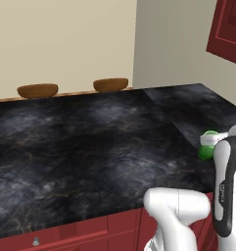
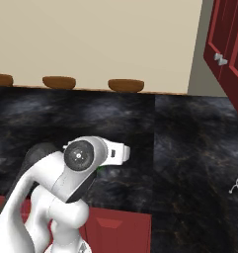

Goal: Pick the cup and jar and place them in the sink. Then turn on the water.

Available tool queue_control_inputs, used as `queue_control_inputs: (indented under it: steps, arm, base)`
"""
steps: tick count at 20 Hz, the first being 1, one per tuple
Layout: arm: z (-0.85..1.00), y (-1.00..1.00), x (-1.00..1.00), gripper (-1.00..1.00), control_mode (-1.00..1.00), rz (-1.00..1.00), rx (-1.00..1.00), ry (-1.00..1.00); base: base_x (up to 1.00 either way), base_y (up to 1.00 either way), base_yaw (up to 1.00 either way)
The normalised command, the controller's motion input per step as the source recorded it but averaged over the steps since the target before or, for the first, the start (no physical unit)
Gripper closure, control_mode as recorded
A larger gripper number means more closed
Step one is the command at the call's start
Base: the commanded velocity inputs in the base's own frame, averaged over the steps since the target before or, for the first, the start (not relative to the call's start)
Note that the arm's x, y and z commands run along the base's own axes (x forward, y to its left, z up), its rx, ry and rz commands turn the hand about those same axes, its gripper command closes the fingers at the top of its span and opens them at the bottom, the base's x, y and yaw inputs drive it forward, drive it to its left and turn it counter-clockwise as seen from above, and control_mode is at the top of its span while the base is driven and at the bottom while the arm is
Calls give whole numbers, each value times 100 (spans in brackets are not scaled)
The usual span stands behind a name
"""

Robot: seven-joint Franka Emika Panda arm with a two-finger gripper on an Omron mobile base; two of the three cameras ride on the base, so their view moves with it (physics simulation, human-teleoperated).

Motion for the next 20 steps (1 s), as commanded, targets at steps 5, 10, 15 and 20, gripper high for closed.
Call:
queue_control_inputs:
  steps: [5,10,15,20]
  arm:
    - [39,-1,-74,100,-100,0,0,0]
    - [22,5,-61,100,-100,0,-1,0]
    - [0,38,-10,100,-100,-1,-2,0]
    - [0,8,3,100,100,-1,0,0]
  base:
    - [0,0,0]
    - [0,0,0]
    - [0,0,0]
    - [12,13,0]
